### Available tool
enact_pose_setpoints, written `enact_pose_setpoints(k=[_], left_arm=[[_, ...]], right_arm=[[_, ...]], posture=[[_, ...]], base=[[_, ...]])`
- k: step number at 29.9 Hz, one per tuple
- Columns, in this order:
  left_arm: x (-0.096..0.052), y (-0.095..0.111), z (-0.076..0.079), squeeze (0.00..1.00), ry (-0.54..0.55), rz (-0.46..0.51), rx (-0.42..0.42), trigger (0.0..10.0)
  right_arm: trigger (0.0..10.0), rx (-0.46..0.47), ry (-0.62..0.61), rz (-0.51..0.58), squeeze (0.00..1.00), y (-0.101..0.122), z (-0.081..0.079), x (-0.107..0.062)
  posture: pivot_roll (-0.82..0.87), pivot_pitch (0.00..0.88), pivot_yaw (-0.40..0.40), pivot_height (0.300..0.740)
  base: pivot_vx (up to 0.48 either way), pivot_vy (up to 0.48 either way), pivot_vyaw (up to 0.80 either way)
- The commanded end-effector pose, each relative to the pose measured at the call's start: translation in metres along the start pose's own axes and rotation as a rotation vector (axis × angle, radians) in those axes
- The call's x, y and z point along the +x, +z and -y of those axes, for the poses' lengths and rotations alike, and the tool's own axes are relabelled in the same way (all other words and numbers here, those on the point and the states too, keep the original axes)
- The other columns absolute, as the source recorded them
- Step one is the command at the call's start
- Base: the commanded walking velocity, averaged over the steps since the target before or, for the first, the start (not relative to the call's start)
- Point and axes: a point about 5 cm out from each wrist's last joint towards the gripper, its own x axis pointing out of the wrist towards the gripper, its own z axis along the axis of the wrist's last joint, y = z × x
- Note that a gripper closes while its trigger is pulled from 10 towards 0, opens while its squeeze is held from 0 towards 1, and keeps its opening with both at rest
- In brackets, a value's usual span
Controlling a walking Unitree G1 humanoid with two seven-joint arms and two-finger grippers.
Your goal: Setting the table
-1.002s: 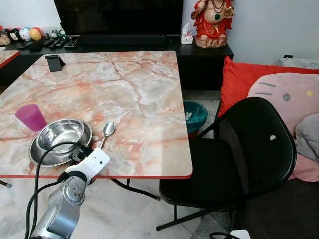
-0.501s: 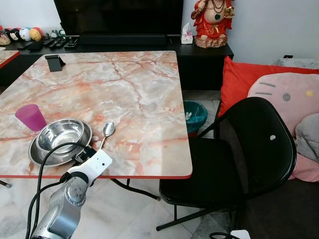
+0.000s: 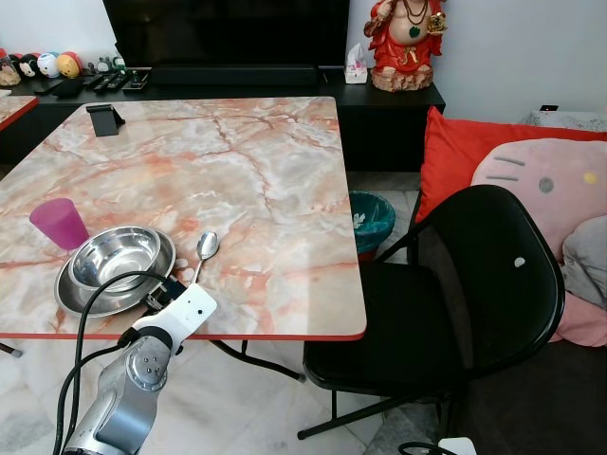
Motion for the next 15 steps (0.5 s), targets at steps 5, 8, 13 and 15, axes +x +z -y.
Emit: enact_pose_setpoints(k=[5,8,13,15], left_arm=[[-0.003,0.003,-0.009,0.0,0.032,0.022,0.007,10.0],[-0.006,0.007,-0.014,0.0,0.057,0.046,-0.007,10.0],[-0.008,0.019,-0.024,0.0,0.131,0.119,-0.043,10.0],[-0.008,0.021,-0.025,0.0,0.145,0.134,-0.051,10.0]], right_arm=[[10.0,0.011,0.004,-0.002,0.0,-0.001,-0.002,0.0],[10.0,0.011,0.003,-0.002,0.0,-0.001,-0.002,0.0],[10.0,0.007,0.005,-0.002,0.0,0.0,-0.002,0.0],[10.0,0.007,0.005,-0.002,0.0,0.0,-0.002,0.0]], posture=[[0.01,0.0,0.023,0.732],[0.01,0.0,0.023,0.732],[0.01,0.0,0.021,0.732],[0.01,0.0,0.021,0.732]], base=[[0.0,0.0,0.0],[0.0,0.0,0.0],[0.0,0.0,0.0],[0.0,0.0,0.0]])
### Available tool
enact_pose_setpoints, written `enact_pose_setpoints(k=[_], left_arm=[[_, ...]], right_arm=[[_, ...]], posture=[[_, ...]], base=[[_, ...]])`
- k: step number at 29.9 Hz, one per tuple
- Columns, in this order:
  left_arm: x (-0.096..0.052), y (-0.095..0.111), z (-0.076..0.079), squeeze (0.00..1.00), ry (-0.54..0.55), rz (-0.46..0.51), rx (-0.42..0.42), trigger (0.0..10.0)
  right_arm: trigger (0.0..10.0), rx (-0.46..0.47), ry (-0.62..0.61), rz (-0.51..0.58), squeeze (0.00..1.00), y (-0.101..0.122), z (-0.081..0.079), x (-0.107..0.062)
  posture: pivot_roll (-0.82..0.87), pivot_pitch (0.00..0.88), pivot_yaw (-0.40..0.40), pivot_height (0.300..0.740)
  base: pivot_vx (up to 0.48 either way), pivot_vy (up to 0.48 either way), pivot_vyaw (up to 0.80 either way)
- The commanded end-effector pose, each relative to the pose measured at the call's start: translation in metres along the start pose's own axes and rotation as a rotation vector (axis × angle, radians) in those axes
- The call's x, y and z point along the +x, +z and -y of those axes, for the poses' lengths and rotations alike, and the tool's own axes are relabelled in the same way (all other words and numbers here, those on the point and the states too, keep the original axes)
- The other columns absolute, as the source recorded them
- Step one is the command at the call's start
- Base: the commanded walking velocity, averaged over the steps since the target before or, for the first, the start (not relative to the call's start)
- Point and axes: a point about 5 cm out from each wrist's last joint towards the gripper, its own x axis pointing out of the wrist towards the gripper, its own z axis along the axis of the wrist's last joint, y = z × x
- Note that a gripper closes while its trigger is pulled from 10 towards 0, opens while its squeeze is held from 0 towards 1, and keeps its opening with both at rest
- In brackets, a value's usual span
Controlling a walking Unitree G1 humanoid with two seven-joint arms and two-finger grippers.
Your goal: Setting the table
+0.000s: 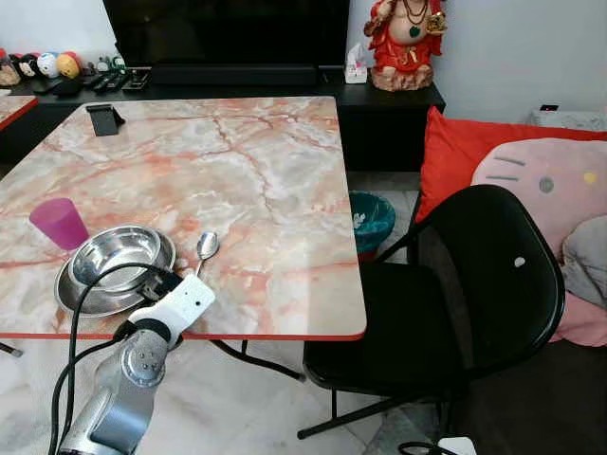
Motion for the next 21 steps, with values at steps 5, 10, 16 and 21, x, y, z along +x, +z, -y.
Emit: enact_pose_setpoints(k=[5,10,16,21], left_arm=[[-0.003,0.016,-0.008,0.0,0.093,0.11,-0.155,10.0],[-0.008,0.027,-0.005,0.0,0.099,0.179,-0.46,10.0],[-0.012,0.029,-0.009,0.0,0.122,0.257,-0.573,10.0],[-0.014,0.025,-0.009,0.0,0.12,0.264,-0.608,10.0]], right_arm=[[10.0,0.008,0.003,-0.002,0.0,-0.001,-0.001,0.0],[10.0,0.009,0.004,-0.002,0.0,-0.001,-0.002,0.0],[10.0,0.013,-0.003,0.004,0.0,-0.001,-0.001,0.0],[10.0,0.008,-0.007,0.004,0.0,-0.001,0.0,0.0]], posture=[[0.01,0.0,0.021,0.732],[0.0,0.0,0.02,0.732],[0.0,0.0,0.016,0.732],[0.0,0.0,0.012,0.732]], base=[[0.0,0.0,0.0],[0.0,0.0,0.0],[0.0,0.0,0.0],[0.0,0.0,0.0]])
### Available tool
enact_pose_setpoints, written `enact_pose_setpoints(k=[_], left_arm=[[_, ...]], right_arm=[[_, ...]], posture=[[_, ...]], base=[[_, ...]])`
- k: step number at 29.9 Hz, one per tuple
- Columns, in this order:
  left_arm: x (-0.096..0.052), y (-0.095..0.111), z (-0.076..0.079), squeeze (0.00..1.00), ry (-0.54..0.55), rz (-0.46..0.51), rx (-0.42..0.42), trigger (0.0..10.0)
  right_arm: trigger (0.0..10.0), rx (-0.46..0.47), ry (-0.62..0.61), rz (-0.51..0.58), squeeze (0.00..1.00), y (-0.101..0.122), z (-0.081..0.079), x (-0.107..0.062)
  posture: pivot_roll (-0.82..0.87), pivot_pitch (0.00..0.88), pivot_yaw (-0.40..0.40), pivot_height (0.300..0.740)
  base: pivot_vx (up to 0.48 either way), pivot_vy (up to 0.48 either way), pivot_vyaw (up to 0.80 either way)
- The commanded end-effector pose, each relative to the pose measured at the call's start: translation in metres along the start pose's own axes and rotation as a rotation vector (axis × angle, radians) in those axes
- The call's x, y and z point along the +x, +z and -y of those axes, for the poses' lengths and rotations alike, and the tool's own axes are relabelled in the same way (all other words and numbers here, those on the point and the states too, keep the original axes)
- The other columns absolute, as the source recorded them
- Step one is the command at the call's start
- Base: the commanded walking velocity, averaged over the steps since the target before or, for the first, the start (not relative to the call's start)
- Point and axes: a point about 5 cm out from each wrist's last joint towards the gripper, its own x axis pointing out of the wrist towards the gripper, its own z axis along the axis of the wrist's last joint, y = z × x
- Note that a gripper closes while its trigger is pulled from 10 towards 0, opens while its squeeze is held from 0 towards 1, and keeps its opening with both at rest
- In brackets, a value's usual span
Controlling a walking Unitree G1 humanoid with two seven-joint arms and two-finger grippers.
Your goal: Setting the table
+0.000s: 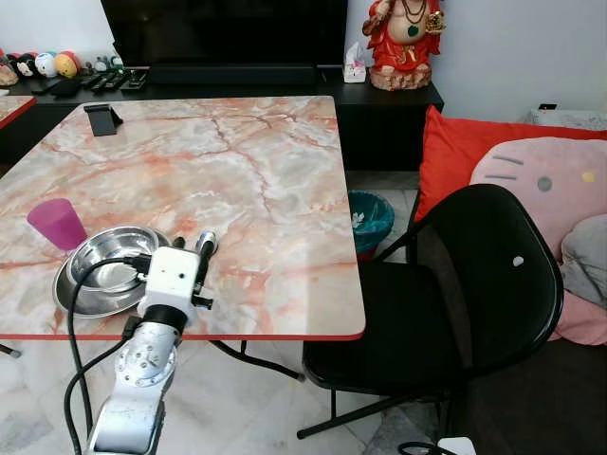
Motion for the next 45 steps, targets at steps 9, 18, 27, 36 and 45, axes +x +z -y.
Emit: enact_pose_setpoints(k=[9,18,27,36,45], left_arm=[[-0.009,-0.013,-0.003,0.0,-0.027,-0.014,0.029,10.0],[-0.006,-0.019,-0.002,0.0,-0.006,-0.01,0.017,10.0],[0.0,-0.015,-0.003,0.0,0.024,0.016,-0.026,10.0],[0.002,-0.012,-0.001,0.0,0.027,0.027,-0.024,10.0],[0.003,-0.008,-0.004,0.0,0.037,0.038,-0.027,10.0]], right_arm=[[10.0,0.033,-0.029,0.003,0.0,-0.003,0.002,-0.001],[10.0,0.059,-0.055,-0.002,0.0,-0.006,0.004,-0.002],[10.0,0.12,-0.09,0.007,0.0,-0.007,0.006,-0.002],[10.0,0.13,-0.095,0.009,0.0,-0.006,0.006,-0.002],[10.0,0.136,-0.098,0.011,0.0,-0.005,0.006,-0.002]], posture=[[-0.01,0.0,0.01,0.732],[-0.02,0.0,0.006,0.732],[-0.02,0.0,0.009,0.732],[-0.01,0.0,0.007,0.732],[0.0,0.0,0.008,0.732]], base=[[0.0,0.0,0.0],[0.0,0.0,0.0],[0.0,0.0,0.0],[0.0,0.0,0.0],[0.0,0.185,0.0]])
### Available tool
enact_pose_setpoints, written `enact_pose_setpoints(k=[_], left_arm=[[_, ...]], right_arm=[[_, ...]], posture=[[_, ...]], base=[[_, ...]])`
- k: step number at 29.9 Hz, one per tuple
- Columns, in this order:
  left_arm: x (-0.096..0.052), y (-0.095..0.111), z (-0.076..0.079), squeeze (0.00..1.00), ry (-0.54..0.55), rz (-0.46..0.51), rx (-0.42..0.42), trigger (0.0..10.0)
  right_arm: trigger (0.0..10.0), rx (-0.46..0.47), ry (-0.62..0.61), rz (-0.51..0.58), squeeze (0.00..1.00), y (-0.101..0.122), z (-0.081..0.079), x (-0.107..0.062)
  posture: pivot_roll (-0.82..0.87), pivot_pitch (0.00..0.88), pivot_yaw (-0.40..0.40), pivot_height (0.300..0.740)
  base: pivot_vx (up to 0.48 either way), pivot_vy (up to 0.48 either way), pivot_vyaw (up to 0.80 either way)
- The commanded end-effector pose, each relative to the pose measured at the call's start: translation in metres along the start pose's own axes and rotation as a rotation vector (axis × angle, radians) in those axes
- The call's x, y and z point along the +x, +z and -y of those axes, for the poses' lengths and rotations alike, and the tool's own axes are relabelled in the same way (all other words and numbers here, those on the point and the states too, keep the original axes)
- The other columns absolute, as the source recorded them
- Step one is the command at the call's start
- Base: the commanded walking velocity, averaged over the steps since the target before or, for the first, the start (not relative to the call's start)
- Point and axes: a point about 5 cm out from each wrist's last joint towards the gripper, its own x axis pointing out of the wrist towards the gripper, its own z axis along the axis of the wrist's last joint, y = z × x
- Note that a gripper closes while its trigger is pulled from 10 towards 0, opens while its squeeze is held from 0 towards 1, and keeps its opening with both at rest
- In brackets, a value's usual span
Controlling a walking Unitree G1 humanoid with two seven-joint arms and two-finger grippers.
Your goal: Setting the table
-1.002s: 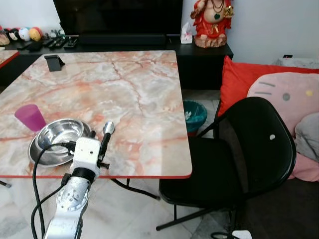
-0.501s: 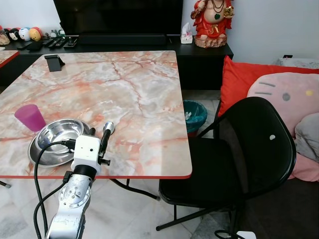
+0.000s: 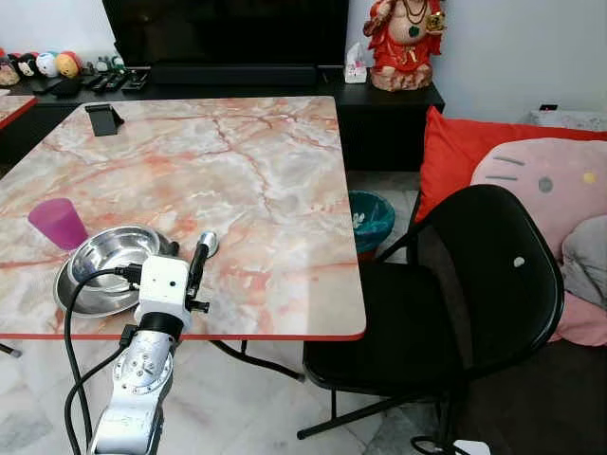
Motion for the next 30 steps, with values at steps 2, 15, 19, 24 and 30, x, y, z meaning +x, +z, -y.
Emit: enact_pose_setpoints(k=[2,15,19,24,30], left_arm=[[0.002,0.0041,-0.0034,0.0,0.015,0.017,-0.004,10.0],[0.0033,0.0067,-0.0039,0.0,0.023,0.023,-0.001,10.0],[0.0045,0.0075,-0.0049,0.0,0.028,0.026,0.001,10.0],[0.005,0.0079,-0.0051,0.0,0.032,0.027,0.0,10.0],[0.0064,0.0088,-0.007,0.0,0.042,0.031,0.001,10.0]], right_arm=[[10.0,0.013,-0.002,0.001,0.0,-0.0008,-0.002,0.0],[10.0,0.008,-0.003,0.001,0.0,-0.0001,-0.0021,0.0002],[10.0,0.007,-0.001,0.002,0.0,0.0006,-0.0022,0.0004],[10.0,0.005,0.0,0.004,0.0,0.0013,-0.0022,0.0005],[10.0,-0.002,0.003,0.004,0.0,0.002,-0.0025,0.0007]], posture=[[0.0,0.0,0.008,0.732],[0.0,0.0,0.009,0.732],[0.0,0.0,0.008,0.732],[0.0,0.0,0.007,0.732],[0.0,0.0,0.007,0.732]], base=[[0.0,0.285,0.0],[0.0,0.34,0.0],[0.0,0.48,0.0],[0.0,0.48,0.0],[0.0,0.48,0.0]])
